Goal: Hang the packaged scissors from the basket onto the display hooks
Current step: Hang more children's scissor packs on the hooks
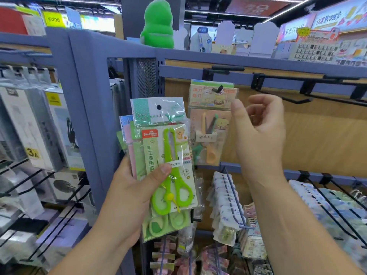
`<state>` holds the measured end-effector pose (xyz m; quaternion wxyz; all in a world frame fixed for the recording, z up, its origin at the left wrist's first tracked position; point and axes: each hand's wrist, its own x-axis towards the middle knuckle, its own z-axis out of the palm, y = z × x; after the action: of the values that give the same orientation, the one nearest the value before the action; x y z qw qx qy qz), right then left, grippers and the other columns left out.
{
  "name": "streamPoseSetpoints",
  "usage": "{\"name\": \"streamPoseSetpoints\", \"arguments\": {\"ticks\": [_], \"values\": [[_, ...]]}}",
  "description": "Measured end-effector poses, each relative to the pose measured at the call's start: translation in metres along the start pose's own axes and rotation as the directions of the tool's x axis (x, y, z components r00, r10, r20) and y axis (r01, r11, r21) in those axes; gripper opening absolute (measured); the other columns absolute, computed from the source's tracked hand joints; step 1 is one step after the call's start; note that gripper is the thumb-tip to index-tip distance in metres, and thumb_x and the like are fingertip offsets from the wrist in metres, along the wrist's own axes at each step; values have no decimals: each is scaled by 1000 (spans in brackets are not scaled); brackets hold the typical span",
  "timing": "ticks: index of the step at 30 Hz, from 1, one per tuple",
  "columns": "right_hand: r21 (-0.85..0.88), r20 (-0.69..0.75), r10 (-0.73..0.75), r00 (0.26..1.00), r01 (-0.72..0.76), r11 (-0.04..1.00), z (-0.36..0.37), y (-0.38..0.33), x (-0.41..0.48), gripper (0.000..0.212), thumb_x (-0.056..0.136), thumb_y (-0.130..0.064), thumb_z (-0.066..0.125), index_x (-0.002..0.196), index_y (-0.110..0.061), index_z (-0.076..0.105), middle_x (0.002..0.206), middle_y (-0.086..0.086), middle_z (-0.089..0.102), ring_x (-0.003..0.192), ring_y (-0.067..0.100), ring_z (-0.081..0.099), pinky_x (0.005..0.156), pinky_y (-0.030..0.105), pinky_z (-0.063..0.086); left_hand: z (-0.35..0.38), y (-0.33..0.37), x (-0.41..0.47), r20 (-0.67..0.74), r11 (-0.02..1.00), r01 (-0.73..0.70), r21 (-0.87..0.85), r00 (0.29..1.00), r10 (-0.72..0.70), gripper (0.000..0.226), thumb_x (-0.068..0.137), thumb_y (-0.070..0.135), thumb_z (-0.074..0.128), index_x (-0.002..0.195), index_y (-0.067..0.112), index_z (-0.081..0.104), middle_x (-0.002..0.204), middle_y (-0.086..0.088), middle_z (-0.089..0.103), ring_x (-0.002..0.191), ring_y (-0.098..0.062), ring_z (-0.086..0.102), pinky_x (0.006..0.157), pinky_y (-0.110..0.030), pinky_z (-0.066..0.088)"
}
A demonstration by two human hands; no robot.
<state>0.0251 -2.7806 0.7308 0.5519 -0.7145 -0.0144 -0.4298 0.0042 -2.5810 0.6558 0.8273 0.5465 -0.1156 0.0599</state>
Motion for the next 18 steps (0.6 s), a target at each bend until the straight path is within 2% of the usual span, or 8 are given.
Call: {"name": "streamPoseSetpoints", "arguments": {"ticks": [2,4,5,8,12,15,18], "values": [[72,161,62,985,-74,995,4,-7,-18,27,91,-41,75,108,-23,64,96,1,67,80,4,61,72,19,52,0,-1,1,17,1000,18,8,1000,-19,49,75,15,73,123,18,67,111,0,81,100,-18,79,73,-24,62],[128,340,168,925,-223,966,13,-7,-33,43,79,-49,85,108,-23,67,101,8,70,83,14,64,72,28,55,3,-2,2,43,999,33,19,998,-34,51,75,15,75,125,18,66,113,-2,81,102,-21,78,74,-27,63],[128,382,197,903,-263,956,18,-5,-39,48,73,-48,89,106,-22,68,98,7,71,81,15,64,71,30,56,4,-3,1,58,999,41,19,997,-42,51,75,15,75,126,18,66,113,-3,80,101,-22,78,74,-28,63],[89,407,193,893,-249,964,26,2,-52,36,71,-30,95,96,-17,72,91,1,78,81,19,73,74,37,62,8,-7,1,72,997,72,8,995,-72,50,74,14,76,123,20,68,112,-6,80,101,-26,78,74,-35,65],[205,391,249,886,-347,915,27,16,-55,30,70,-21,95,91,-15,75,92,10,79,85,24,73,83,54,62,11,-11,2,71,995,100,10,992,-100,54,70,12,80,121,21,67,113,-9,79,102,-32,78,82,-48,65],[261,360,252,898,-356,897,28,21,-57,26,73,-18,92,93,-17,75,95,7,80,92,27,76,87,54,62,14,-12,3,68,993,113,-26,992,-111,56,69,9,81,121,20,64,112,-11,80,99,-32,78,75,-46,66],[335,358,266,895,-389,858,29,22,-58,23,81,-8,86,98,-10,71,95,8,80,90,25,76,86,51,62,18,-12,3,58,989,125,-77,991,-121,51,70,11,79,119,20,67,112,-9,80,98,-30,79,71,-43,65]]}}
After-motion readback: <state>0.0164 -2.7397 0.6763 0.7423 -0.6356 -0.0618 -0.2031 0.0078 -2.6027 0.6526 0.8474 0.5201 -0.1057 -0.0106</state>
